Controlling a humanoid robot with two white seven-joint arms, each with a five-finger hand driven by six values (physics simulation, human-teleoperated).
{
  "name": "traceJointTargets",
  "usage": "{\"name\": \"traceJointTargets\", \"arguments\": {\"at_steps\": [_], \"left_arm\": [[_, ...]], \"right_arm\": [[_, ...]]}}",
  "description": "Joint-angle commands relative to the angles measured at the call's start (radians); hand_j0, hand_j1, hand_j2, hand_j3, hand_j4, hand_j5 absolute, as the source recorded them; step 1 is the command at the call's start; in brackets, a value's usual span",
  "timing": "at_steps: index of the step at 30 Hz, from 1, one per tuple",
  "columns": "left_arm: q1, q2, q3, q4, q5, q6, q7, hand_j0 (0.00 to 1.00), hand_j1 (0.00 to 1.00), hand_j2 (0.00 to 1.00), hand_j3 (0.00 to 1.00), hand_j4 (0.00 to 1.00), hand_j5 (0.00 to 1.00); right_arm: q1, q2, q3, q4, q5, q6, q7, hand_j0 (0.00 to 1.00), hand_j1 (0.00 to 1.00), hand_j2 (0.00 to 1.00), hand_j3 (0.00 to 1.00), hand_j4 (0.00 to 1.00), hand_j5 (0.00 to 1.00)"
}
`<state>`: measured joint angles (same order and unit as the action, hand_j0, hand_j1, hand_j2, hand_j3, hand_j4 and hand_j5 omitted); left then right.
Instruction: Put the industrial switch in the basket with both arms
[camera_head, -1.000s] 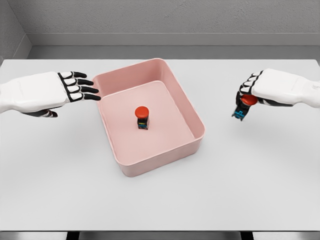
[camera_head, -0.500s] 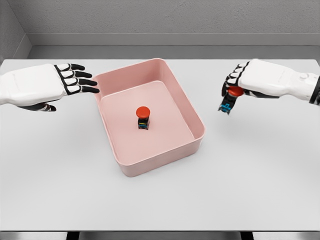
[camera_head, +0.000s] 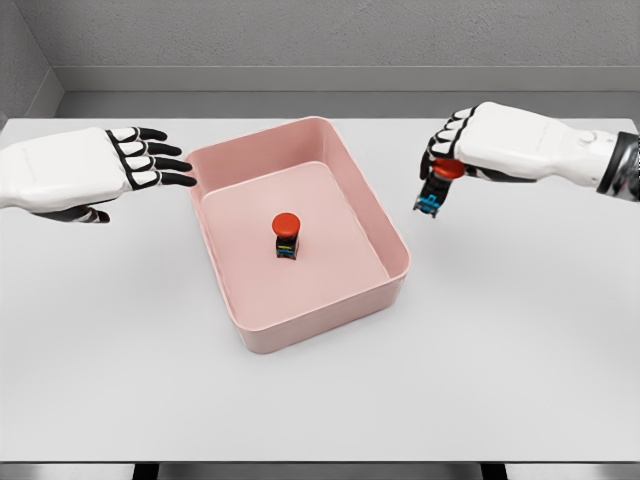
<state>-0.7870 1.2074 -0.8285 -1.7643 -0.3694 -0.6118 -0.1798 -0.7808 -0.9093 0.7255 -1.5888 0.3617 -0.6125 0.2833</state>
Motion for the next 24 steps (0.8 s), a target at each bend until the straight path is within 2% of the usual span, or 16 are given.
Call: {"name": "traceJointTargets", "arguments": {"at_steps": [1, 5, 9, 16, 24], "left_arm": [[0.0, 0.001, 0.003, 0.0, 0.006, 0.001, 0.0, 1.0, 1.0, 1.0, 1.0, 1.0, 1.0], [0.0, 0.0, 0.003, 0.0, 0.006, 0.001, 0.0, 1.0, 1.0, 1.0, 1.0, 1.0, 1.0], [-0.02, 0.003, 0.002, 0.0, 0.02, 0.001, 0.0, 1.0, 1.0, 1.0, 1.0, 1.0, 1.0], [-0.024, 0.009, -0.001, 0.0, 0.02, 0.001, 0.0, 1.0, 1.0, 1.0, 1.0, 1.0, 1.0], [-0.011, 0.014, -0.004, 0.0, 0.018, 0.001, 0.0, 1.0, 1.0, 1.0, 1.0, 1.0, 1.0]], "right_arm": [[-0.002, 0.01, 0.0, 0.0, -0.007, 0.002, 0.0, 0.47, 0.47, 0.47, 0.47, 0.47, 0.47], [-0.012, 0.035, 0.003, 0.0, -0.007, 0.002, 0.0, 0.47, 0.47, 0.47, 0.47, 0.47, 0.47], [-0.048, 0.078, 0.052, 0.0, -0.007, 0.002, 0.005, 0.47, 0.47, 0.47, 0.47, 0.47, 0.47], [-0.057, 0.113, 0.054, 0.001, -0.007, 0.002, 0.008, 0.47, 0.47, 0.47, 0.47, 0.47, 0.47], [-0.094, 0.175, 0.092, 0.003, -0.004, 0.002, 0.013, 0.47, 0.47, 0.47, 0.47, 0.47, 0.47]]}}
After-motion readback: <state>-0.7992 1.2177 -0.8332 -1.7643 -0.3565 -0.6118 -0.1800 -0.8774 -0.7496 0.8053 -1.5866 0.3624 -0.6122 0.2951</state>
